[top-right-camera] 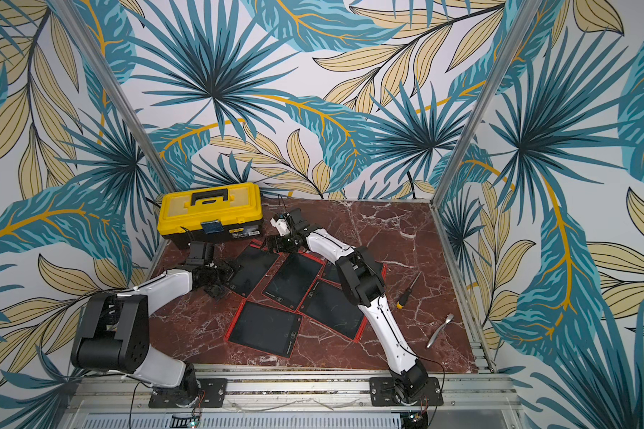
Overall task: Place the stylus back onto the writing tablet
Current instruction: Adjust the writing tablet at the center of the board.
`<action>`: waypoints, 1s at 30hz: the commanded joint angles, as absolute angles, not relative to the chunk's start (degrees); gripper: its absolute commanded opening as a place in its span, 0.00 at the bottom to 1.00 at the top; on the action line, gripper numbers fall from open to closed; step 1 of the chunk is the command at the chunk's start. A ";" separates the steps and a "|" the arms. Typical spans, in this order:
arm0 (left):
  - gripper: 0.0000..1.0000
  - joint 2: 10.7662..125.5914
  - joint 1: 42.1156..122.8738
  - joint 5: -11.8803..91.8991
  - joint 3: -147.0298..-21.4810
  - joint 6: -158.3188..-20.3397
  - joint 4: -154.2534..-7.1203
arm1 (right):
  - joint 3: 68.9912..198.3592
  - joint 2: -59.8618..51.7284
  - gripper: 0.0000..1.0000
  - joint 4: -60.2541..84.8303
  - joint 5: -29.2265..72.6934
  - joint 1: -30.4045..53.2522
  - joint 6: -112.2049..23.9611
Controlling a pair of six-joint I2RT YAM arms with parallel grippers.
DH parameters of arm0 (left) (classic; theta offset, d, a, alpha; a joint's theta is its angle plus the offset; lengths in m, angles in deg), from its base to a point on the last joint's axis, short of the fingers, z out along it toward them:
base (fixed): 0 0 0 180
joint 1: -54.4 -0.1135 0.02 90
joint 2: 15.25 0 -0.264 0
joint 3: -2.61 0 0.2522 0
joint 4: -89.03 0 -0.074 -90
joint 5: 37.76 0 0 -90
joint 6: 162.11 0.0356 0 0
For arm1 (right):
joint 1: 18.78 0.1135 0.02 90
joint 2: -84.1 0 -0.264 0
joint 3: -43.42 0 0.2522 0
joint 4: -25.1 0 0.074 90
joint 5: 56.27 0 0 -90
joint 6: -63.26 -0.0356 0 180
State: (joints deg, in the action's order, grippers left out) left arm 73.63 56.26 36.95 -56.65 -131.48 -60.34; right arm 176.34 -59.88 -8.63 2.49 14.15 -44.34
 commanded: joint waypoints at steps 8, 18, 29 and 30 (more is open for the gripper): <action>1.00 79.14 53.78 39.43 -57.38 -125.80 -61.05 | 158.16 -48.62 0.85 -13.37 6.85 16.03 -43.16; 1.00 75.58 53.52 42.58 -58.94 -120.94 -54.35 | 162.02 -47.15 0.70 -16.63 21.96 16.26 -44.33; 1.00 69.90 53.34 43.51 -57.91 -117.04 -50.81 | 177.59 -56.91 0.66 -21.89 24.15 16.14 -44.22; 1.00 69.72 53.34 43.44 -57.95 -116.66 -50.67 | 178.00 -57.27 0.66 -21.88 24.11 16.16 -44.27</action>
